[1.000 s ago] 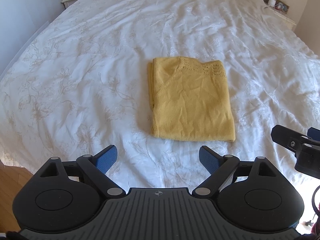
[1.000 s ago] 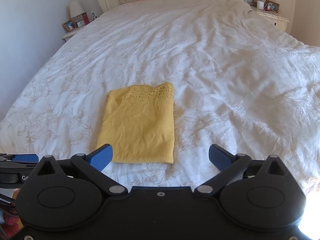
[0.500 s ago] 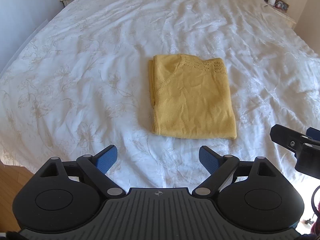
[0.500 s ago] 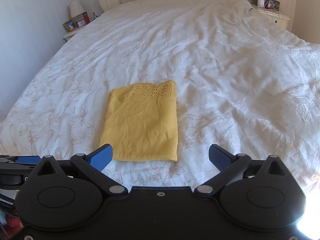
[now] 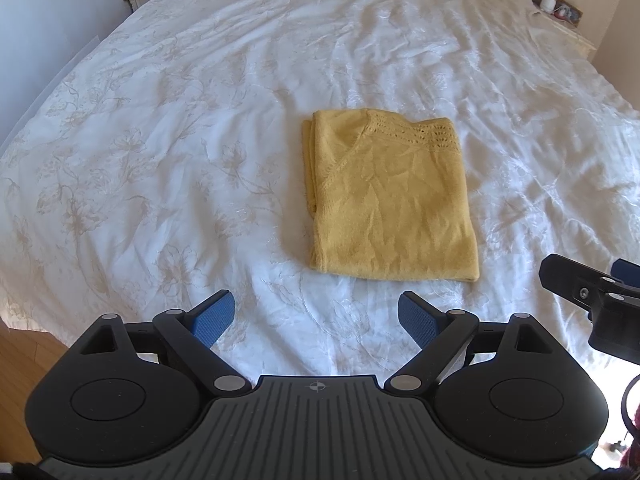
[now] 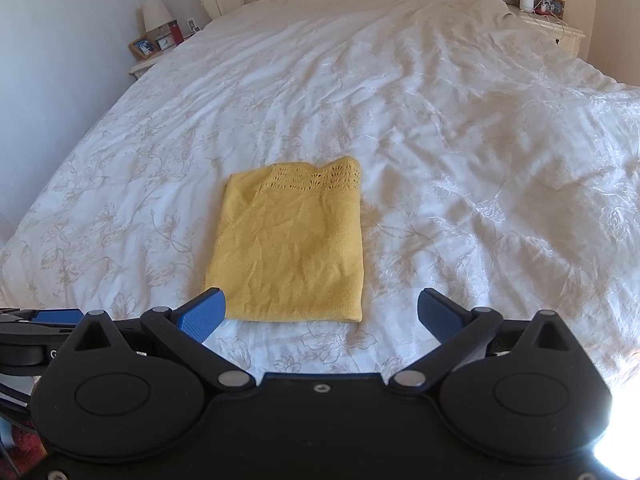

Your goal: Fold small clothes

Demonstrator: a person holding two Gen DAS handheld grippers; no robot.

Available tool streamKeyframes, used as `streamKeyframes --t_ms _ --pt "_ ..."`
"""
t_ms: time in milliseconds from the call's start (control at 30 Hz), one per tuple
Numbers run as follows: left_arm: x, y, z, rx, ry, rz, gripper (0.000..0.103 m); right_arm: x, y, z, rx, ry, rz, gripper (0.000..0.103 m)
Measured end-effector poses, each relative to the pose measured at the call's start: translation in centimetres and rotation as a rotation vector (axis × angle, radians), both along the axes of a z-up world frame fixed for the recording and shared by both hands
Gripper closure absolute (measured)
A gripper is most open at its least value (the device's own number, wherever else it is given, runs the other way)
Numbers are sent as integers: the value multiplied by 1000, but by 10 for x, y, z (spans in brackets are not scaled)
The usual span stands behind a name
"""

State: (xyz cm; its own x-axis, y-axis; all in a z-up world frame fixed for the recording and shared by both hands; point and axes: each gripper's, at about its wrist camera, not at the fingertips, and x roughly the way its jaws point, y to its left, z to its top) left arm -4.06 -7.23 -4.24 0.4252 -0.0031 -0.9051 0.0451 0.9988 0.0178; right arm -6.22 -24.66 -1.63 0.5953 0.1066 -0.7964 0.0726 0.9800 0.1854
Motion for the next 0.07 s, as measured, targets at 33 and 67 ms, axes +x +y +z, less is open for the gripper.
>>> streamKeyframes --t_ms 33,67 --pt "1 1 0 -2 1 -2 14 0 0 0 1 0 0 1" --pt "2 2 0 -3 2 -2 14 0 0 -1 1 1 0 1"
